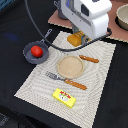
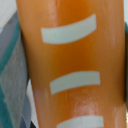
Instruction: Interact with the objects in diverse but meaningful ways.
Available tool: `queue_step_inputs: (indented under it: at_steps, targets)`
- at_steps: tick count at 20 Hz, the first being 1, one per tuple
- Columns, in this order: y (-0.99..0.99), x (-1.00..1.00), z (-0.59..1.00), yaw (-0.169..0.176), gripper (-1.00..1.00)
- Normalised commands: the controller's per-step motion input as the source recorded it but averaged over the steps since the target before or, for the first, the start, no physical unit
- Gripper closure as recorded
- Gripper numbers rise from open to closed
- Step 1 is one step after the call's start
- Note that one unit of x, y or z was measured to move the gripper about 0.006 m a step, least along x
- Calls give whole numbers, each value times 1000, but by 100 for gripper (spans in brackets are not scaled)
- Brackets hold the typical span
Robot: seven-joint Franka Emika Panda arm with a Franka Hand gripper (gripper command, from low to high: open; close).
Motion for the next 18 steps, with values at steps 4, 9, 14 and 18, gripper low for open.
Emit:
queue_step_inputs:
  at_steps: [4,9,14,18]
  targets:
    - [544,-674,-212,1,100]
    - [493,-654,-238,0,100]
    - [432,-562,-250,0,100]
    - [361,-425,-284,0,100]
